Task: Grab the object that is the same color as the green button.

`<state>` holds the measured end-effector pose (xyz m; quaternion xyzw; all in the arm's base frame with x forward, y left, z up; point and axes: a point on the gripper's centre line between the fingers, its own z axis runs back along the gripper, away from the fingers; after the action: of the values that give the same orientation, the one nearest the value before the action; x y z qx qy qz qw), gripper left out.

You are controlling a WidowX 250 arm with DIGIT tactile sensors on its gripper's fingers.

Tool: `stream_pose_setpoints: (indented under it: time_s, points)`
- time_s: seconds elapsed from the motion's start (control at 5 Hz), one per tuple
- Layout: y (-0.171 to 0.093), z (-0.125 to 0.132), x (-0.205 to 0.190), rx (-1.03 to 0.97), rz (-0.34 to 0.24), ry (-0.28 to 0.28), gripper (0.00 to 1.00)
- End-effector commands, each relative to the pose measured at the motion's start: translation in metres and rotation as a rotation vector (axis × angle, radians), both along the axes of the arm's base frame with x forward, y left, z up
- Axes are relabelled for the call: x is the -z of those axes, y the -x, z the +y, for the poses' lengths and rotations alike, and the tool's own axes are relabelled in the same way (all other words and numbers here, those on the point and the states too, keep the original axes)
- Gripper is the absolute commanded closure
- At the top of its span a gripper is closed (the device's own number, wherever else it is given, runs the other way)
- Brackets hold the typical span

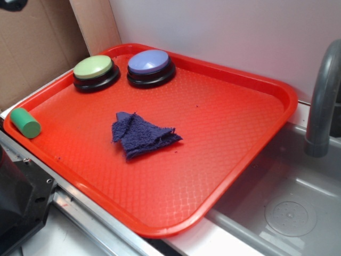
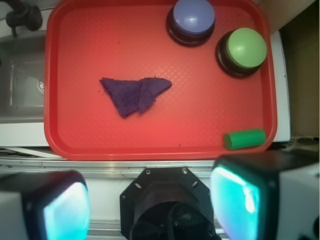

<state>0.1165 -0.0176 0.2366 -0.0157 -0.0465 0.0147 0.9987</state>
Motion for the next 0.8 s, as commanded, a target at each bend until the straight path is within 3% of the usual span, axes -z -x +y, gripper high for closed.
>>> stream_pose_setpoints:
  time_s: [0.0, 0.6]
  points:
    - [0.0, 0.0, 0.0, 0.0, 0.0, 0.0, 0.0]
    - [-0.003, 0.041, 0.04, -0.565, -0.071, 0.094, 0.0]
